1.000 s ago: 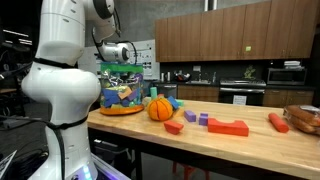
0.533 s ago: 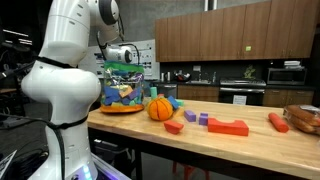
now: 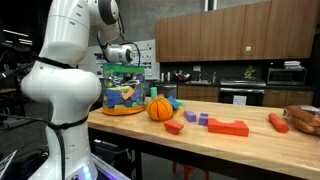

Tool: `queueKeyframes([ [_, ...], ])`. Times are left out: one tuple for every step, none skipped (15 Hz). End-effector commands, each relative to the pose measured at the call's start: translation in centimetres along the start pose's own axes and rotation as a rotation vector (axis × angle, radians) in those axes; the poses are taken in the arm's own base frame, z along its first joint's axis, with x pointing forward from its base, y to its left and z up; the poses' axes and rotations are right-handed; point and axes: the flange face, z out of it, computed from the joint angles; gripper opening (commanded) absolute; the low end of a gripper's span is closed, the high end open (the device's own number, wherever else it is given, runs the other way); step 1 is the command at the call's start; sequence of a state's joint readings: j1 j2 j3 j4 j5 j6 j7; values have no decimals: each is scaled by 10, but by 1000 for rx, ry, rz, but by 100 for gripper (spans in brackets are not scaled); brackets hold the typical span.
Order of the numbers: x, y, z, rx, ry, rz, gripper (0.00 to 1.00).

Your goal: Remove a light orange block from the clear bag and put it on the table

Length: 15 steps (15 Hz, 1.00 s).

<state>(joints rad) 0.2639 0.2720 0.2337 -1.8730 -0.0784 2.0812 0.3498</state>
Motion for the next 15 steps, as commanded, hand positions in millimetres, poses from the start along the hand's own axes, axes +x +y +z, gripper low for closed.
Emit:
queueKeyframes([
  [-12,6,-19,-52,56,30,10],
  [-15,8,-27,-64,72,32,10],
  [-17,10,-33,-75,83,33,9],
  [-18,14,-39,-89,89,30,9],
  [-18,16,-44,-101,92,26,9],
  [-19,20,-51,-117,99,29,9],
  [-21,23,-56,-130,105,29,9],
  [-22,26,-62,-143,113,33,9],
  [-24,29,-67,-157,121,38,9],
  [-27,31,-73,-168,132,43,9],
  [-30,33,-79,-178,142,47,9],
  [-34,34,-86,-190,157,55,9],
  [-38,35,-93,-201,173,60,9],
  [-43,36,-101,-208,191,65,9],
  [-47,37,-109,-211,202,63,9],
])
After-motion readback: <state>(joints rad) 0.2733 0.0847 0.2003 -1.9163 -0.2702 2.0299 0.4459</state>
